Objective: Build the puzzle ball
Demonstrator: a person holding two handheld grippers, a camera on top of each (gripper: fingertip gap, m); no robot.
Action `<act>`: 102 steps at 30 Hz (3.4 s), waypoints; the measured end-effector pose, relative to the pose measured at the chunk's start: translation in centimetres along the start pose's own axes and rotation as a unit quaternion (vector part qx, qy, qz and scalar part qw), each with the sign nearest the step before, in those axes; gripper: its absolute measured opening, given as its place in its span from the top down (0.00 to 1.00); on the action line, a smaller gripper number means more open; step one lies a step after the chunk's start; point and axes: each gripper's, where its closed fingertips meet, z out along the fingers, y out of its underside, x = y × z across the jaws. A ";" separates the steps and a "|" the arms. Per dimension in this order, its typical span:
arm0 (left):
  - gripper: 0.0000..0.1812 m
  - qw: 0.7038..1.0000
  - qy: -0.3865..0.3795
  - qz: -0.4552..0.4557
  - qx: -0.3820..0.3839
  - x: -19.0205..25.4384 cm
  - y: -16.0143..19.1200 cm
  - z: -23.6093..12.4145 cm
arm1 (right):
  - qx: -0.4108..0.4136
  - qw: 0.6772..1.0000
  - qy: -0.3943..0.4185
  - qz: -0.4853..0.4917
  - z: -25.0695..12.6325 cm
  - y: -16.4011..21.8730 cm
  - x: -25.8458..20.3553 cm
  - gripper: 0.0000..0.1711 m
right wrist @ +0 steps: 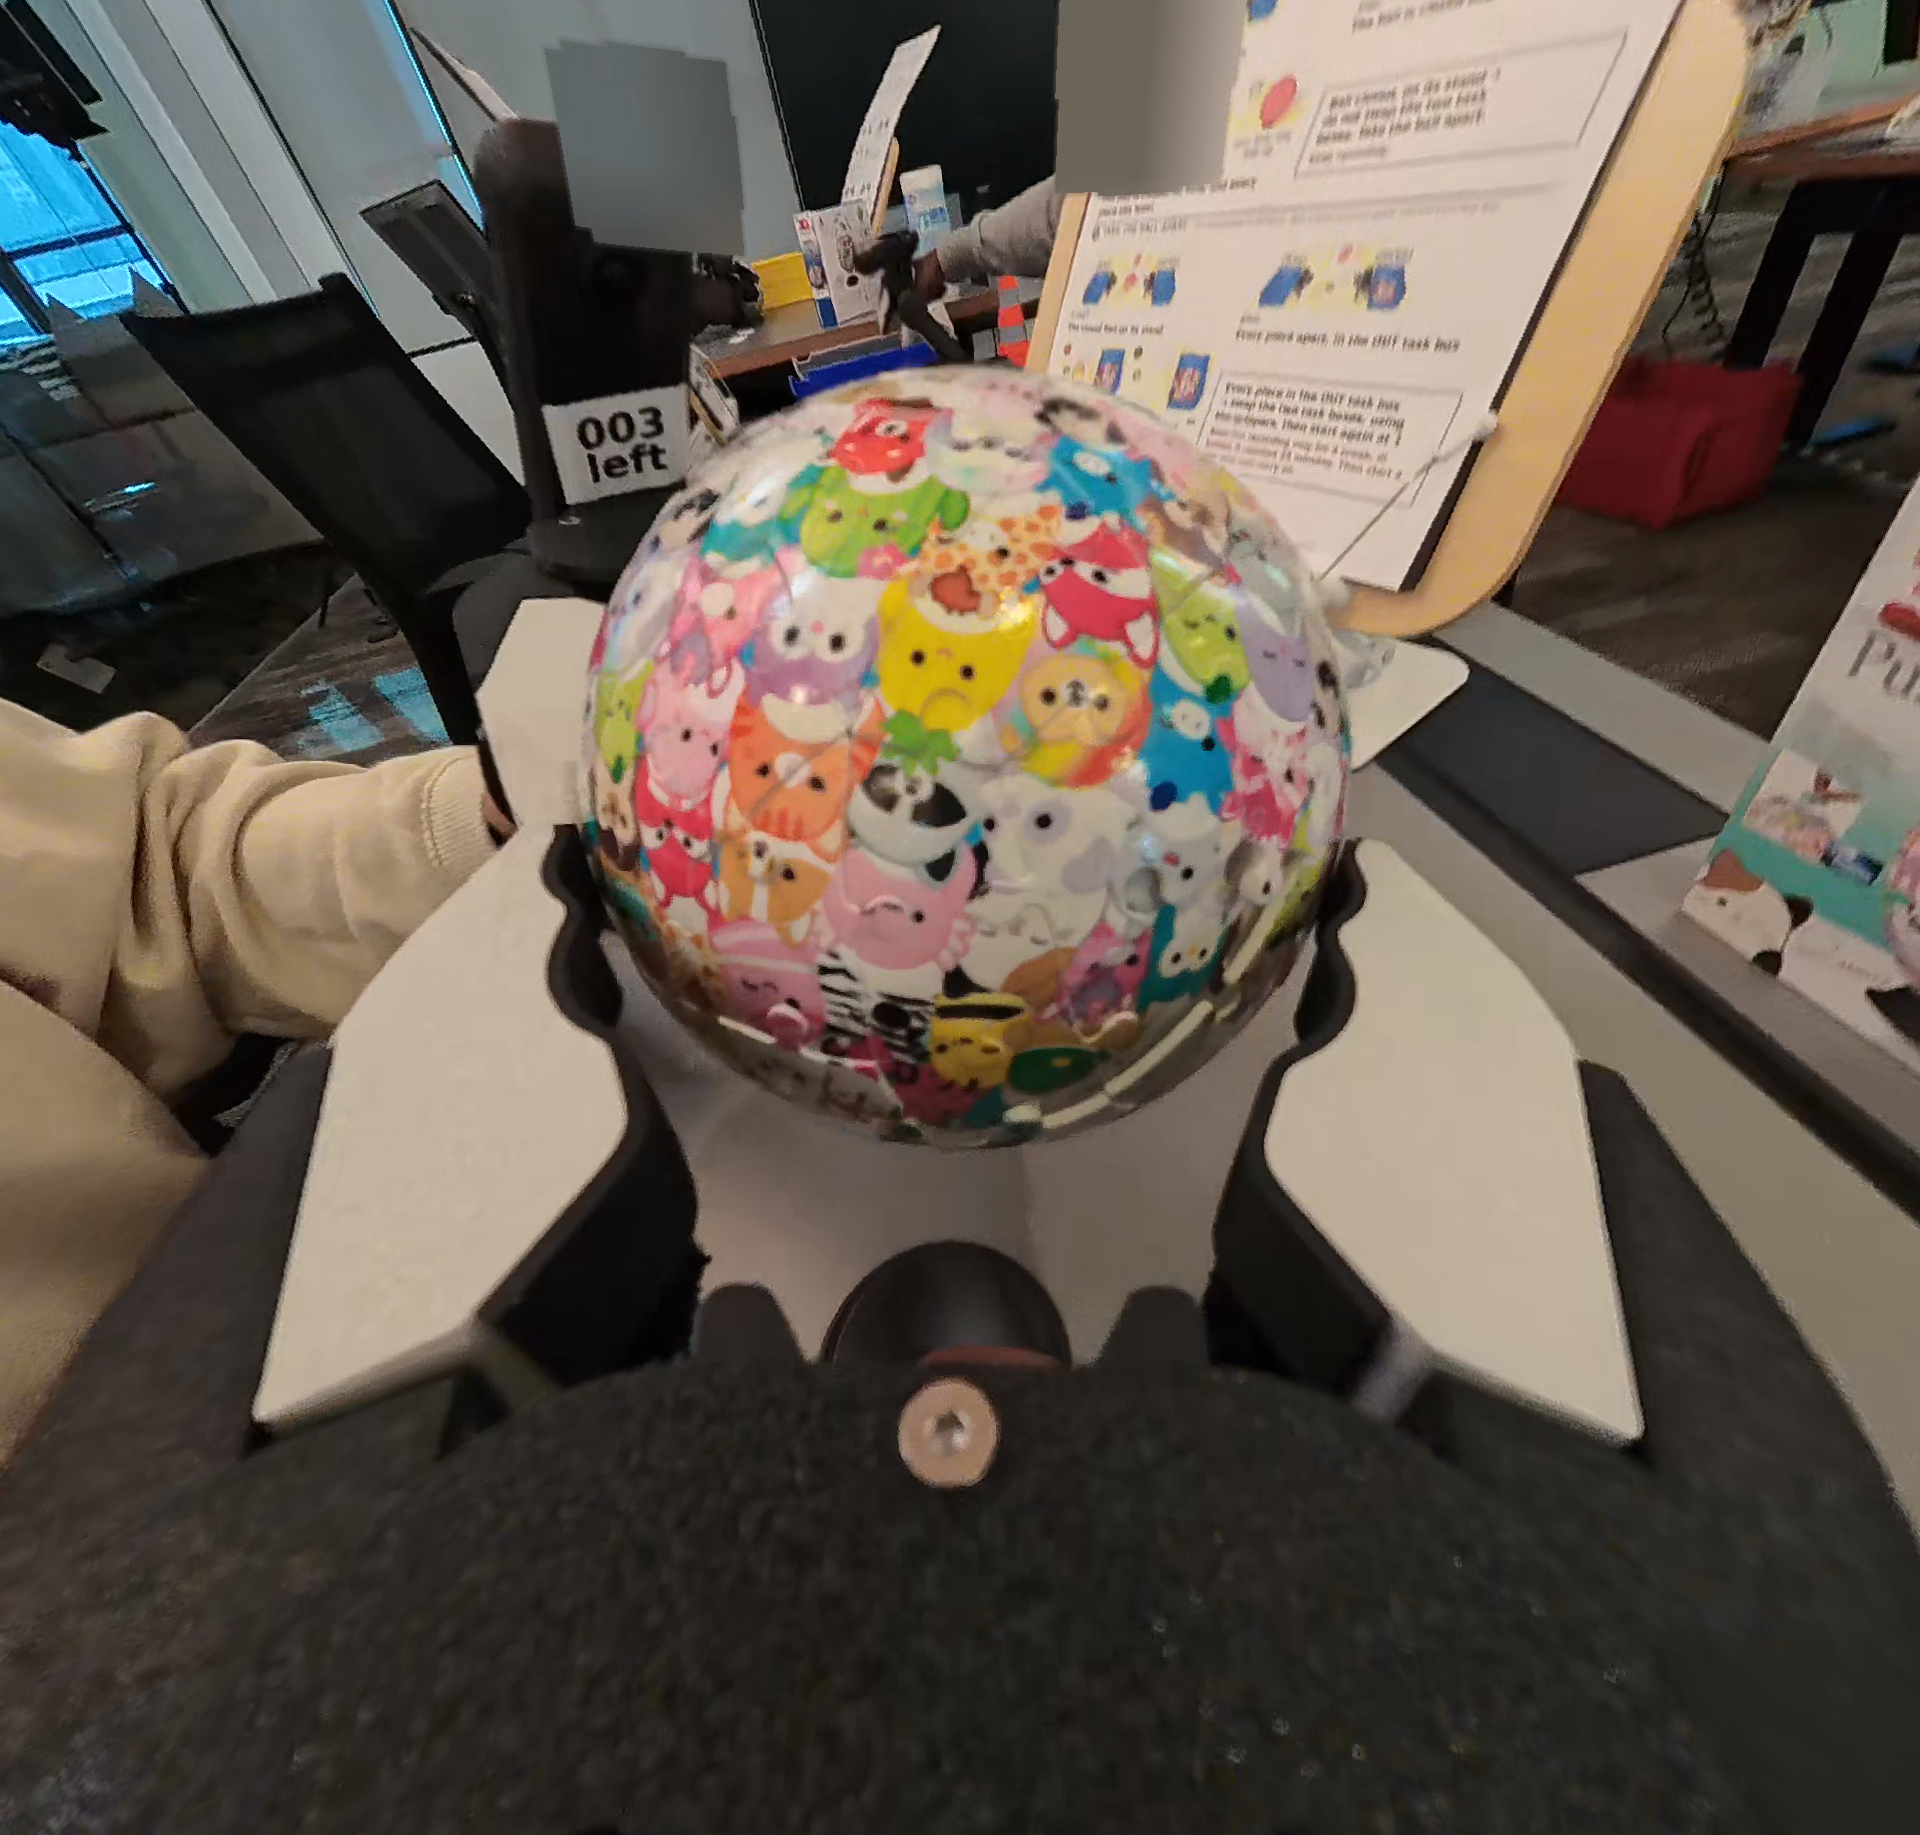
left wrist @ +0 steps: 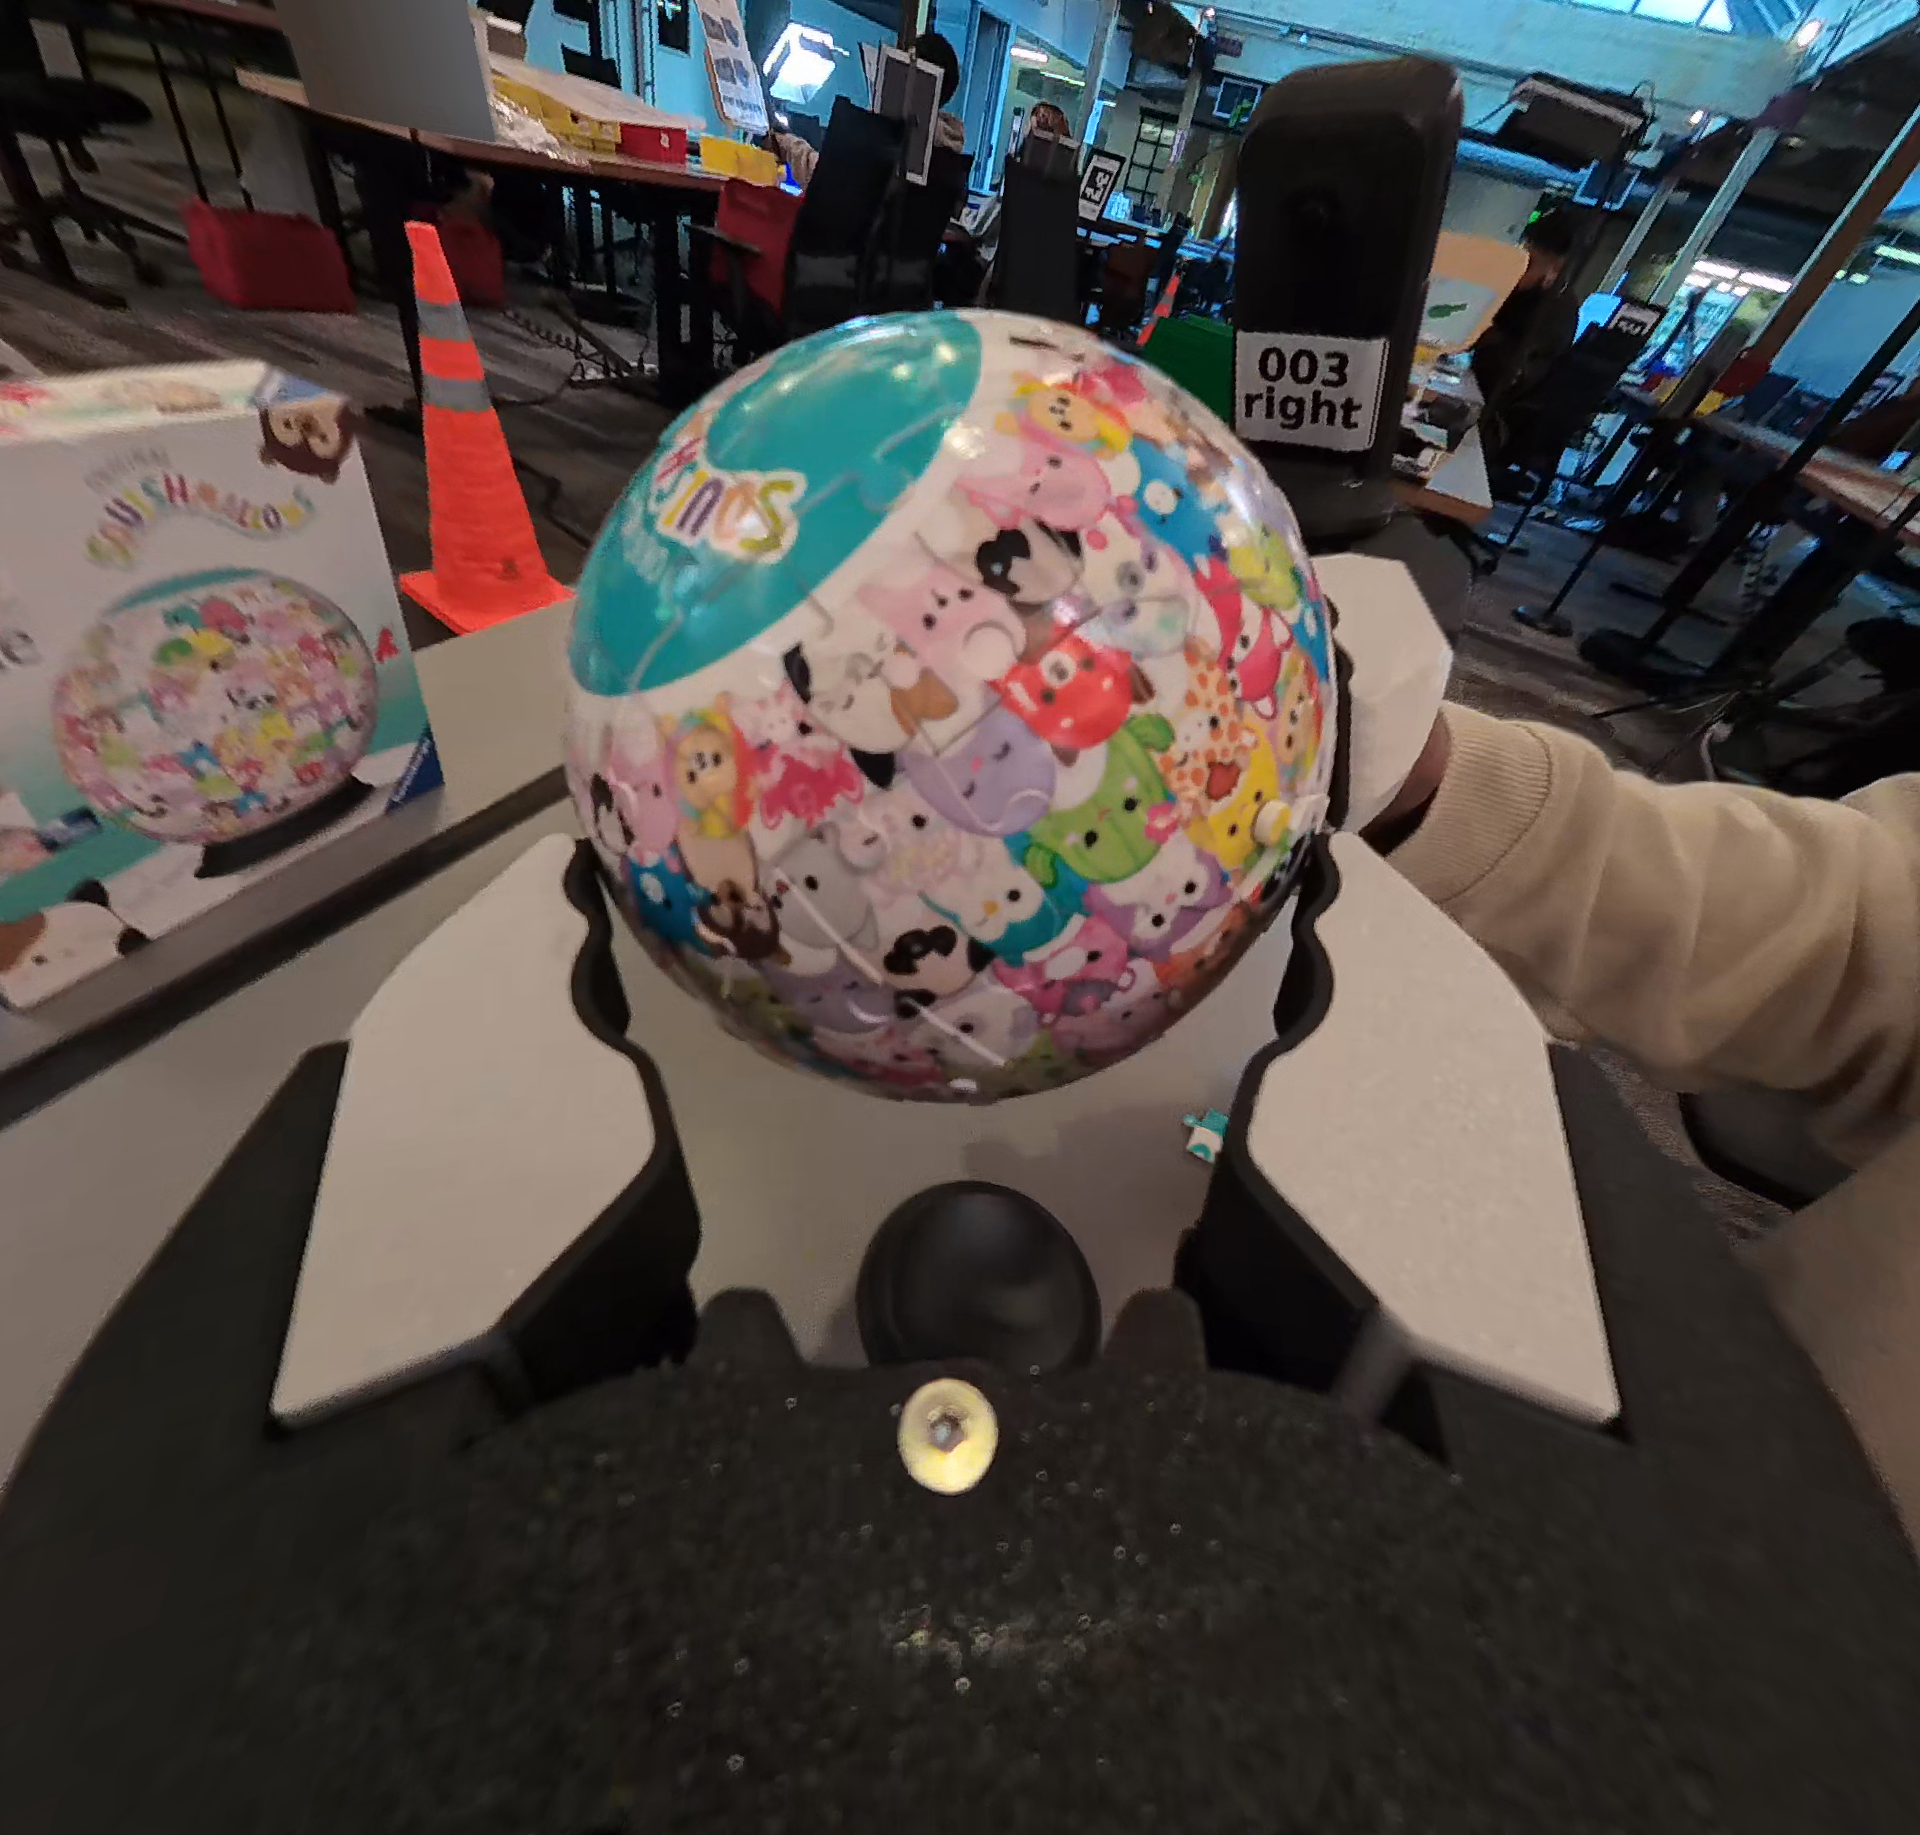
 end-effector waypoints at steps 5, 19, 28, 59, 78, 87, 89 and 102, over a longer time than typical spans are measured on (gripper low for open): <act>0.32 0.999 -0.011 0.052 0.008 0.4 -2.7 -0.5 | 0.024 0.999 -0.002 -0.047 -0.2 -2.8 -0.5 0.25; 0.33 0.992 -0.028 0.125 0.020 1.6 -6.4 -1.3 | 0.038 0.993 -0.004 -0.115 -0.8 -6.5 -1.7 0.25; 0.33 0.980 -0.051 0.187 0.029 2.1 -8.8 -2.0 | 0.034 0.983 -0.008 -0.180 -0.9 -8.9 -2.5 0.25; 0.33 0.929 -0.111 0.346 0.074 6.8 -19.8 -5.8 | 0.063 0.933 -0.011 -0.355 -2.2 -20.4 -7.7 0.26; 0.33 0.999 -0.039 0.022 -0.013 2.2 -1.8 -1.9 | -0.079 0.996 -0.020 -0.026 -0.3 -2.1 -2.8 0.26; 0.32 0.987 0.004 -0.135 -0.083 1.9 8.5 0.5 | -0.152 0.971 0.002 0.182 -0.3 7.9 -1.6 0.24; 0.32 0.982 0.009 -0.161 -0.096 1.9 10.5 1.1 | -0.172 0.962 0.011 0.210 -0.3 10.2 -1.4 0.23; 0.32 0.956 0.028 -0.249 -0.155 2.0 15.1 2.2 | -0.230 0.913 0.005 0.336 -0.5 15.7 -1.6 0.19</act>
